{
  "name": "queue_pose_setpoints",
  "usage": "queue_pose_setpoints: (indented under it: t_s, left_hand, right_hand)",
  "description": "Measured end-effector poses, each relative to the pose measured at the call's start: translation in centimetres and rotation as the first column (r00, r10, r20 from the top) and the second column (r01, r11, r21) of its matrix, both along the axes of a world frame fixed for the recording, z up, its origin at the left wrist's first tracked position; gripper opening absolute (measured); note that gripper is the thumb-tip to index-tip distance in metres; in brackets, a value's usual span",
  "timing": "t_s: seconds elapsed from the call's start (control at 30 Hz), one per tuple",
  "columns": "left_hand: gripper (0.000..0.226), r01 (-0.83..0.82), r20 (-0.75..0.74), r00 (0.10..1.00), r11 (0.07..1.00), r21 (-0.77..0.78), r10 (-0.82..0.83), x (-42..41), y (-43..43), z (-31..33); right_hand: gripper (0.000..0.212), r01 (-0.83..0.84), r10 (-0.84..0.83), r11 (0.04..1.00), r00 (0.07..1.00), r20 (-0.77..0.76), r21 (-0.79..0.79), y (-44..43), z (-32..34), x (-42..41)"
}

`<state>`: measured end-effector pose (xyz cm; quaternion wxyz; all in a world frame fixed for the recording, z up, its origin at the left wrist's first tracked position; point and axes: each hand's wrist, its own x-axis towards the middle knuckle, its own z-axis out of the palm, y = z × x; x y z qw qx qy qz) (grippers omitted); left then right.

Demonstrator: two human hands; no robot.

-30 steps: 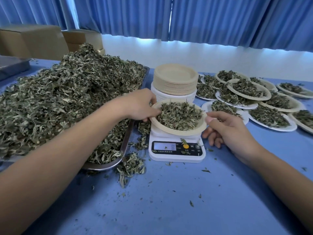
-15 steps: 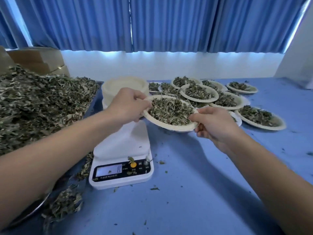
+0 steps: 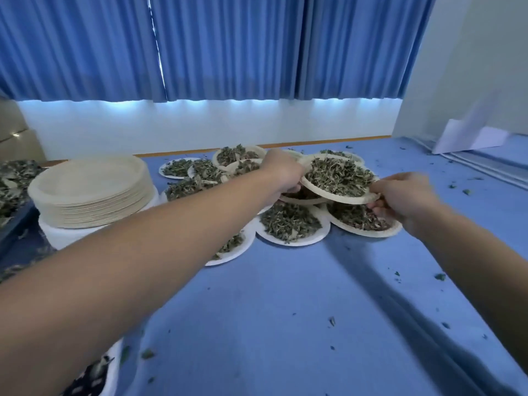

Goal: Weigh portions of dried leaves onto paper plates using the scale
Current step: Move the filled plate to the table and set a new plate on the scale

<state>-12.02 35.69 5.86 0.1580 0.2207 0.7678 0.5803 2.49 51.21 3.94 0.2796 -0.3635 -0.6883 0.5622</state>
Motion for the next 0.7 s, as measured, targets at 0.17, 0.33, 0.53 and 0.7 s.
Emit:
queue_pose_setpoints:
  t_s: [0.17, 0.33, 0.53, 0.7]
  left_hand:
    - [0.034, -0.017, 0.097, 0.995, 1.000, 0.016, 0.015, -1.0, 7.0, -0.5]
    - [0.037, -0.036, 0.212, 0.977, 0.998, 0.055, 0.024, -2.0, 11.6, -0.6]
    - [0.038, 0.001, 0.302, 0.953, 0.999, 0.039, -0.012, -1.8, 14.8, -0.9]
    - [0.018, 0.026, 0.350, 0.936, 0.999, 0.021, -0.032, -3.1, 16.8, -1.5]
  right_hand:
    - [0.013, 0.133, -0.133, 0.991, 0.990, 0.039, -0.011, 5.8, -0.6, -1.8]
    - [0.007, 0.220, -0.218, 0.975, 0.974, 0.054, -0.017, 9.7, -1.8, -4.3]
    - [0.007, 0.304, -0.302, 0.952, 0.950, 0.084, -0.017, 12.4, -3.0, -6.8]
    - [0.012, 0.380, -0.378, 0.925, 0.918, 0.118, 0.003, 14.4, -4.8, -7.5]
